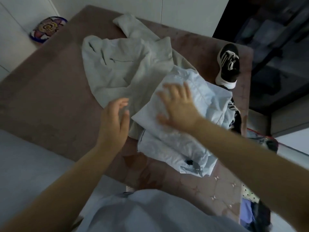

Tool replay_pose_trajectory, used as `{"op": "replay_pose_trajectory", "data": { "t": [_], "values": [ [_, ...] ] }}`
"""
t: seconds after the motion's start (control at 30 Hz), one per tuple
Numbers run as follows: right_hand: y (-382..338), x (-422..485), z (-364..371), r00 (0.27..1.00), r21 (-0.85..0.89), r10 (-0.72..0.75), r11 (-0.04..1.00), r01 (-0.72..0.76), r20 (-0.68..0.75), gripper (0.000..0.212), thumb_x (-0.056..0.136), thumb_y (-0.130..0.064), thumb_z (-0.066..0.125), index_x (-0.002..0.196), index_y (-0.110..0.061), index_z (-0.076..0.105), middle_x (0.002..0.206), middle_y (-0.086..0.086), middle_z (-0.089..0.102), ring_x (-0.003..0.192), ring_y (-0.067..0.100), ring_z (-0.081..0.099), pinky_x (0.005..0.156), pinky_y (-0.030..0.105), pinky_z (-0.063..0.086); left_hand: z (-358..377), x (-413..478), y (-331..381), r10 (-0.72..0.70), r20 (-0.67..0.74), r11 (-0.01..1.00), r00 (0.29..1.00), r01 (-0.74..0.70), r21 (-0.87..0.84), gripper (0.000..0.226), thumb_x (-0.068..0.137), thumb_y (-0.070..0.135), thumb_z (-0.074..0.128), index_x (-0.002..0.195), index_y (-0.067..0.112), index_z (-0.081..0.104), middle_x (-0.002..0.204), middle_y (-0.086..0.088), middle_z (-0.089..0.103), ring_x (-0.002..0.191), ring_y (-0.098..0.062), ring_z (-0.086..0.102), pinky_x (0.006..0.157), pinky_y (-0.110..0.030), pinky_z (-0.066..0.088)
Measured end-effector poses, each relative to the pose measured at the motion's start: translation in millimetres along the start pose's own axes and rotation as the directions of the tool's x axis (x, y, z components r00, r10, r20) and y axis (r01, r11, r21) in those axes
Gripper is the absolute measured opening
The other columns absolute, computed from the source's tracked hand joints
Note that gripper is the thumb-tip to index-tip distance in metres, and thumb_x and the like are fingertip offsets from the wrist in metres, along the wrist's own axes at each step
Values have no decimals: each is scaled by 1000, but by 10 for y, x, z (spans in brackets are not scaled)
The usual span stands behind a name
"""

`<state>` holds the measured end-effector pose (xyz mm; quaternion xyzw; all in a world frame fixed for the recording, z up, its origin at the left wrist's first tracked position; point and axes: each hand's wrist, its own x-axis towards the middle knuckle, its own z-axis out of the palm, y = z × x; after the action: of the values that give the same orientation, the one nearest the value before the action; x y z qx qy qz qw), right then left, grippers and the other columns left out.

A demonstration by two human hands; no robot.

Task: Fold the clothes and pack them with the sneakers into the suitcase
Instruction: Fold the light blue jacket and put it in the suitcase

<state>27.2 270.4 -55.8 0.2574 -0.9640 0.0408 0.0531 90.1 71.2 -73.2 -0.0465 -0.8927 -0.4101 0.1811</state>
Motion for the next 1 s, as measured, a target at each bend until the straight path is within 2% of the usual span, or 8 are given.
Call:
{"op": "replay_pose_trajectory", "data": {
  "t": [0.07,0.2,0.3,0.47,0.57,0.67,0.83,1.0],
  "values": [
    [-216,-522,262,996,-14,-2,1000,1,-90,74,68,-54,62,131,-18,47,137,15,38,126,41,35,107,61,14,126,143,121,193,172,978,966,-204,48,36,93,21,40,125,9,51,121,-6,56,112,-18,49,98,-27,36],
    [-257,-1370,656,995,-80,99,992,-96,32,79,73,-61,49,143,-30,30,148,11,27,130,41,30,106,62,22,549,262,312,374,523,840,766,-519,159,52,92,38,31,143,30,24,149,-3,34,139,-25,22,112,-47,17],
    [-126,-1749,814,972,-106,150,985,-133,179,80,75,-58,51,145,-29,28,147,12,29,130,41,30,101,61,33,835,314,301,156,762,768,628,-563,306,61,89,58,12,138,43,-21,155,8,-16,143,-29,-16,115,-49,-1],
    [-8,-1964,812,957,2,175,984,-180,233,62,80,-57,43,136,-30,39,133,3,53,119,31,52,104,47,25,1050,313,84,-104,853,753,511,-521,403,62,92,61,16,138,46,-23,150,10,-32,138,-34,-28,115,-54,1],
    [39,-1652,502,937,249,339,917,-312,-77,32,82,-44,52,103,-20,59,100,-2,65,91,22,63,97,33,32,1079,334,116,-39,816,704,576,-564,432,63,88,65,6,144,42,-10,156,6,-17,142,-34,-17,114,-54,-10],
    [194,-1218,267,888,237,413,900,-365,-203,42,82,-39,49,114,-13,57,123,8,56,113,28,51,103,38,33,1126,450,298,237,662,715,711,-589,377,56,90,52,19,143,34,22,150,-5,25,141,-32,15,112,-49,-6],
    [630,-685,221,865,106,460,868,-486,201,75,90,-58,40,148,-34,0,157,8,-6,144,33,-7,114,46,-7,1365,756,445,169,646,766,745,-511,390,60,95,48,26,146,40,-4,158,5,-7,143,-28,-14,112,-52,-12],
    [950,-718,448,783,-65,452,879,-472,428,88,79,-76,16,145,-30,-19,155,17,-13,144,33,-8,114,41,-9,1558,668,78,28,720,739,693,-499,452,63,79,65,-7,133,45,-31,149,12,-34,137,-28,-30,110,-55,-14]
  ]
}}
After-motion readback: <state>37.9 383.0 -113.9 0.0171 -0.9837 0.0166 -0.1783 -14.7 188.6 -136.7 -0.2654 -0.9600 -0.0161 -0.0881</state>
